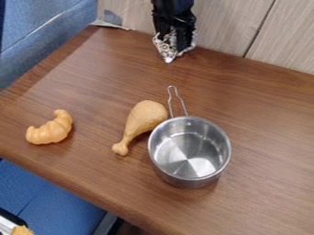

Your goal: Take the brown object out of the sliver pot and put it in the top center of the table

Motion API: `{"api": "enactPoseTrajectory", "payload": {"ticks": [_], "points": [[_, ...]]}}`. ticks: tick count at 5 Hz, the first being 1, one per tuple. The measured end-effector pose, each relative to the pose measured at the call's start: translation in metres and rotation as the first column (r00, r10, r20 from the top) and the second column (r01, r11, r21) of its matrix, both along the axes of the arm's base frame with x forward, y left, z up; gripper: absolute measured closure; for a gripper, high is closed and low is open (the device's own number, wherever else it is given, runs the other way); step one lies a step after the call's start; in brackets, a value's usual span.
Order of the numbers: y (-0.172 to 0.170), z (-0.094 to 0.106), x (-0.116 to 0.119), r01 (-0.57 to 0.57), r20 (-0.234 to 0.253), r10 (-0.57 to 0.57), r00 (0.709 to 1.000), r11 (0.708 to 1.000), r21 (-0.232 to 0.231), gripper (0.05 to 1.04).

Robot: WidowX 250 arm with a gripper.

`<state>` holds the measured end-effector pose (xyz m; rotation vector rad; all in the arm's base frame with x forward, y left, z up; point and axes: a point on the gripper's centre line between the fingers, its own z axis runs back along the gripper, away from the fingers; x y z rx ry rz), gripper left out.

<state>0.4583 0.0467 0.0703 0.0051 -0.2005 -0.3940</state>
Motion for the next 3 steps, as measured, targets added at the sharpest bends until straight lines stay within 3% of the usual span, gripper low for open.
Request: {"api": "enactPoseTrajectory", "payload": {"ticks": [1, 3], "points": [[-0.004, 0.000, -0.004, 0.005, -0.007, -0.005, 1.000, 1.000, 0.002, 0.077], [-0.009, 0.035, -0.011, 0.003, 0.060, -0.002, 0.998, 1.000, -0.025, 0.083]]}}
